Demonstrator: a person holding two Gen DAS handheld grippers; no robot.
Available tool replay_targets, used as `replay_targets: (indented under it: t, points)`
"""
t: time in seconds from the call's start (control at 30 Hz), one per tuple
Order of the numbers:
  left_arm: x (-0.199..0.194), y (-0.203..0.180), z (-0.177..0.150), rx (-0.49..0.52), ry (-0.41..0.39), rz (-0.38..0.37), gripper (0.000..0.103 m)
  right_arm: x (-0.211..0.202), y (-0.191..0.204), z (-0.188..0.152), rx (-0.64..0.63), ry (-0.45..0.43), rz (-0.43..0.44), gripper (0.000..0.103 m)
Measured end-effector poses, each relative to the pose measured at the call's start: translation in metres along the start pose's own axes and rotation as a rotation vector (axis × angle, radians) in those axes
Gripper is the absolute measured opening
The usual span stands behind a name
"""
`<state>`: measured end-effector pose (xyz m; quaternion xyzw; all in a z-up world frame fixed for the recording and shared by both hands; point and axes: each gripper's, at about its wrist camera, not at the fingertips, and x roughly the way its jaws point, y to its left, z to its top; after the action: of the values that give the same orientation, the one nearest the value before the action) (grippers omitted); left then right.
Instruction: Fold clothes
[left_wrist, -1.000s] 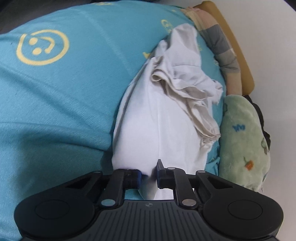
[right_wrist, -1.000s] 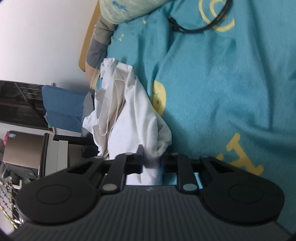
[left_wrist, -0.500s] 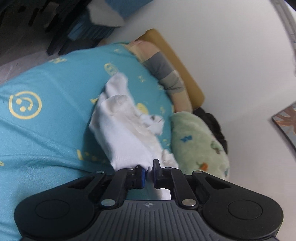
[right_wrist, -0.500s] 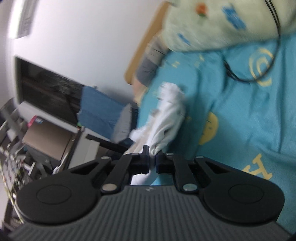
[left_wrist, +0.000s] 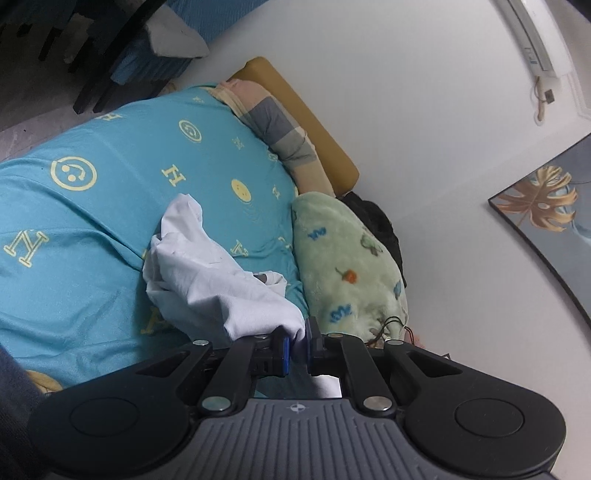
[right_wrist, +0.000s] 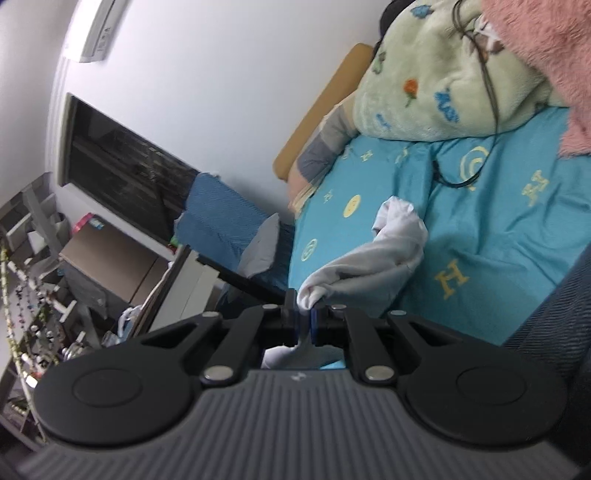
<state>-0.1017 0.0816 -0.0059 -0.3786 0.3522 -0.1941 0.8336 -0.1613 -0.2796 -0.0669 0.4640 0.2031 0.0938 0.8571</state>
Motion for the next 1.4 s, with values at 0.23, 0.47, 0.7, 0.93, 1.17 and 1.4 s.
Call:
replay_targets:
  t: [0.23,0.47,0.7,0.93,1.17,1.4]
  points:
    - [0.093,-0.016,0.086,0.027,0.031,0.143,0.011,0.091,0.018,0.065,-0.026,0.012,-0.080,0.010]
    - [0.225,0.050,0.136,0.051,0.113,0.274,0.013,0.226,-0.025,0.088,-0.052,0.112,-0.230,0.010]
    - [0.251,0.064,0.130,0.190,0.128,0.298,0.021,0.263,-0.080,0.076,-0.013,0.212,-0.192,0.012]
    - [0.219,0.032,0.132,0.313,0.131,0.168,0.073,0.248,-0.065,0.087,-0.087,0.245,-0.054,0.088]
    - [0.238,0.039,0.125,0.426,0.090,0.400,0.079,0.247,-0.043,0.082,-0.363,0.230,-0.106,0.077]
    - [0.283,0.066,0.114,0.523,0.105,0.586,0.070,0.292,-0.065,0.064,-0.489,0.245,-0.310,0.018]
